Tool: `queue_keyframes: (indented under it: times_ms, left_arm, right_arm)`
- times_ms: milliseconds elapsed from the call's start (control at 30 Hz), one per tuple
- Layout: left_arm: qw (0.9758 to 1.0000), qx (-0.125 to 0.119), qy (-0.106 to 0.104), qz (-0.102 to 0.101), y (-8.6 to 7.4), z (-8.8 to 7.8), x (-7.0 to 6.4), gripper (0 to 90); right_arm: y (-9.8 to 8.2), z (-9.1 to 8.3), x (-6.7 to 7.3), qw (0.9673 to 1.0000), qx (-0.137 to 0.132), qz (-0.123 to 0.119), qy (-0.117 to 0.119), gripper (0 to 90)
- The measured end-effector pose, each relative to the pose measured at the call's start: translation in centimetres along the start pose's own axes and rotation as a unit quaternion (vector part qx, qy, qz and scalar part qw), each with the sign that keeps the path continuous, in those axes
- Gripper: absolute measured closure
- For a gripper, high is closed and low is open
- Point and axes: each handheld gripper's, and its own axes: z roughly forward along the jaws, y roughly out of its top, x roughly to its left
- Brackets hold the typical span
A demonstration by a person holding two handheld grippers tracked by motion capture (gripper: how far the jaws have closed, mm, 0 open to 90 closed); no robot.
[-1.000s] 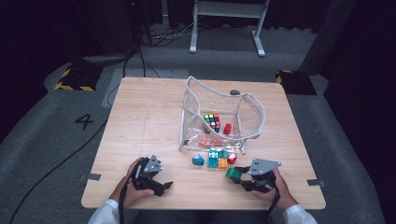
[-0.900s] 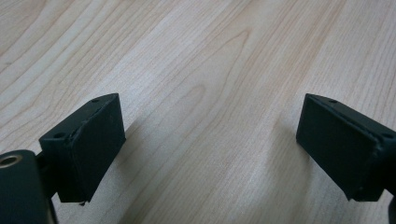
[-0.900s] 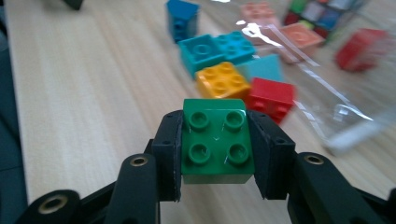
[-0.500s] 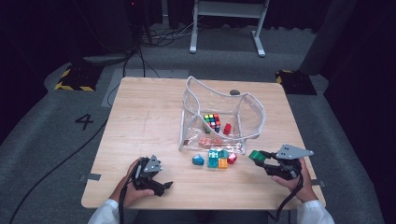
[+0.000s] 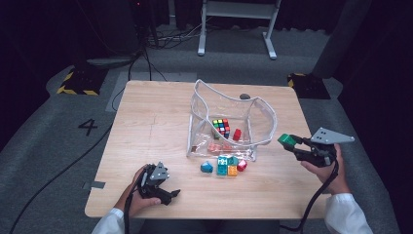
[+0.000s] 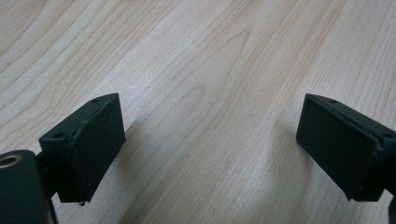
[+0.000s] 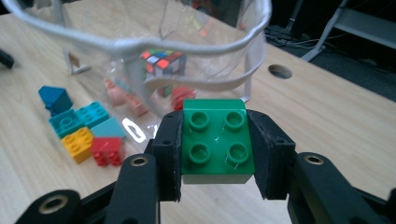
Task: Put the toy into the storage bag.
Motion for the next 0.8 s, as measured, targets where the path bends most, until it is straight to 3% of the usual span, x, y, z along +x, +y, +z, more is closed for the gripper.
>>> queue_keyframes:
  times_ms: [167,367,533,800]
  left_arm:
    - [1.0,0.0,0.0,0.0,0.0,0.0,0.0,8.1]
    - [1.0,0.0,0.0,0.0,0.0,0.0,0.0,8.1]
    - [1.0,0.001,0.0,0.0,0.0,0.0,0.0,8.0]
    - [1.0,0.0,0.0,0.0,0.0,0.0,0.0,8.1]
  right_arm:
    - [2.2,-0.4,-1.0,0.9999,-0.013,-0.004,-0.008,59.4]
    - [4.8,-0.3,-1.7,0.9996,-0.021,-0.018,-0.002,59.4]
    - [7.7,1.0,-1.7,0.9992,-0.015,-0.036,0.01,59.4]
    - [10.6,3.7,-1.4,0.9984,0.003,-0.05,0.027,59.3]
